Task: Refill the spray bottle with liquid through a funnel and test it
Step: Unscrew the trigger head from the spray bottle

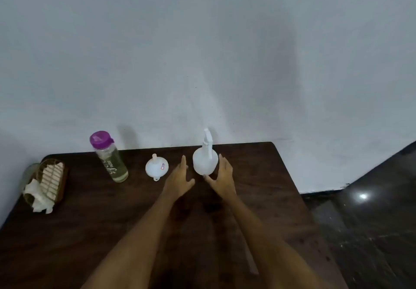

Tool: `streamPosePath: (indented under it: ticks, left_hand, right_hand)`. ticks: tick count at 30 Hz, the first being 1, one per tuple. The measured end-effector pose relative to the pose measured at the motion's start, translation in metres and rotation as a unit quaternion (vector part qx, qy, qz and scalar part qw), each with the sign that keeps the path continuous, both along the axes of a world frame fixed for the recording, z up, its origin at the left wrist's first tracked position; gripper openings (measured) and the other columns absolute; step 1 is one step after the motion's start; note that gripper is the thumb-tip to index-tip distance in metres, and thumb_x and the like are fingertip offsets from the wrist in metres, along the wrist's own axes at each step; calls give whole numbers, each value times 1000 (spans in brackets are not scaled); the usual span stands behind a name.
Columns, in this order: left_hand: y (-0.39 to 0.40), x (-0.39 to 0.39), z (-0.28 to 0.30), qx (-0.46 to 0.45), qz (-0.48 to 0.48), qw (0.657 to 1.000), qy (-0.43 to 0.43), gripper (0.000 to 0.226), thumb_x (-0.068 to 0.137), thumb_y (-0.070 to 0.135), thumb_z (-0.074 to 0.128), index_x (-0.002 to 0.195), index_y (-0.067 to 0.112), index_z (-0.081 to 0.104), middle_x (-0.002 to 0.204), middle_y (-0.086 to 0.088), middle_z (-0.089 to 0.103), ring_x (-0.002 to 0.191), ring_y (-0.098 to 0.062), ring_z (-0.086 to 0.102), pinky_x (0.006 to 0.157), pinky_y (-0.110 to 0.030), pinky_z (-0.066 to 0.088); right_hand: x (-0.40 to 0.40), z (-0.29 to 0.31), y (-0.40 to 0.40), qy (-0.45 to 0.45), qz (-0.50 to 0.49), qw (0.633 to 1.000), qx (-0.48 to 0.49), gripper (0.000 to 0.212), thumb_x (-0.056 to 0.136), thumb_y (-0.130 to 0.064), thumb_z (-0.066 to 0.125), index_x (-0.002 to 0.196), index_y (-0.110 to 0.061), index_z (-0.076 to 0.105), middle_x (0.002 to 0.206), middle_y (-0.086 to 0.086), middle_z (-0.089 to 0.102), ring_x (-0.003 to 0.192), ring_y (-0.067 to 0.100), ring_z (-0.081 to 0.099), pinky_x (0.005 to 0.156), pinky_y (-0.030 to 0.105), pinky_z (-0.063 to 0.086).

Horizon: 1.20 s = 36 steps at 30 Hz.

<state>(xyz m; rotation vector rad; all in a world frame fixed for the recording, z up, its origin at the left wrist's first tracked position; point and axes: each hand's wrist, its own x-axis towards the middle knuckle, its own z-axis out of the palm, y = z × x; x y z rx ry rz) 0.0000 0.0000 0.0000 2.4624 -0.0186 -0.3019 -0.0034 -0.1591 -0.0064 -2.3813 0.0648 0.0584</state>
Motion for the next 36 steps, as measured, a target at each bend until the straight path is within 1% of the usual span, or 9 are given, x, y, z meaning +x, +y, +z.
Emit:
streamPosePath:
  ticks: [4, 7, 11, 15, 18, 21, 23, 32, 36]
  left_hand:
    - [-12, 38, -6, 3, -28, 999, 21, 105, 80, 19, 68, 151, 9, -8, 155, -14, 15, 139, -31, 30, 108, -43, 36]
    - [-17, 53, -19, 8, -67, 997, 47, 114, 74, 14, 74, 151, 11, -10, 158, -9, 8, 142, -26, 24, 110, -41, 34]
    - [-22, 67, -34, -21, -51, 996, 64, 122, 67, 18, 82, 152, 15, -5, 154, -11, 20, 140, -27, 27, 111, -38, 31]
    - [-30, 57, -34, -46, -27, 998, 27, 120, 59, 31, 84, 151, 14, 9, 143, -10, 37, 130, -29, 42, 105, -43, 40]
    - [-33, 31, -35, -71, -27, 997, -7, 110, 52, 43, 77, 144, 16, 24, 130, -7, 47, 119, -25, 51, 95, -46, 47]
    - [-34, -3, -31, -105, -14, 993, -49, 85, 50, 50, 74, 125, 21, 43, 112, 1, 56, 102, -18, 59, 83, -44, 54]
    - [-33, -24, -33, -130, -11, 989, -66, 75, 51, 49, 76, 117, 25, 47, 107, 5, 58, 97, -12, 60, 79, -42, 56]
    - [-34, -105, -49, -140, -29, 982, -126, 86, 50, 54, 76, 124, 26, 42, 117, 4, 53, 102, -15, 58, 84, -41, 54]
    - [-28, -141, -57, -116, -34, 983, -136, 95, 51, 53, 71, 134, 23, 35, 129, -3, 46, 113, -22, 53, 92, -44, 50]
  right_hand:
    - [38, -4, 2, 33, 7, 999, 43, 103, 77, -35, 74, 150, -10, 7, 158, 12, 8, 147, 28, 4, 116, 41, 19]
    - [54, -15, 8, 58, 6, 997, 54, 109, 61, -42, 79, 147, -10, 20, 152, 13, 25, 143, 30, 19, 115, 46, 26]
    - [88, -76, -3, 51, 3, 996, 67, 98, 41, -51, 75, 126, -15, 43, 130, 11, 50, 122, 31, 50, 94, 48, 50]
    - [53, -22, -5, 23, 2, 997, 74, 83, 44, -28, 81, 119, -12, 50, 113, -1, 53, 104, 16, 54, 78, 34, 55]
    - [23, -12, -10, 20, 4, 994, 105, 78, 57, -13, 83, 125, -7, 46, 110, -6, 41, 105, 14, 46, 80, 28, 47]
    - [-10, -6, -12, 13, 12, 994, 111, 84, 59, -19, 84, 131, -12, 42, 122, 1, 42, 113, 16, 43, 88, 30, 45]
    - [-31, -9, -12, 11, 19, 993, 112, 86, 58, -23, 84, 131, -16, 41, 129, 3, 43, 115, 16, 44, 90, 33, 46]
    - [-106, -30, -13, -33, 13, 997, 63, 101, 42, -53, 71, 133, -23, 40, 130, -1, 46, 117, 17, 49, 91, 42, 50]
    - [-137, -45, -8, -69, 18, 997, 43, 101, 48, -49, 72, 139, -22, 36, 133, 1, 44, 120, 21, 49, 96, 44, 47]
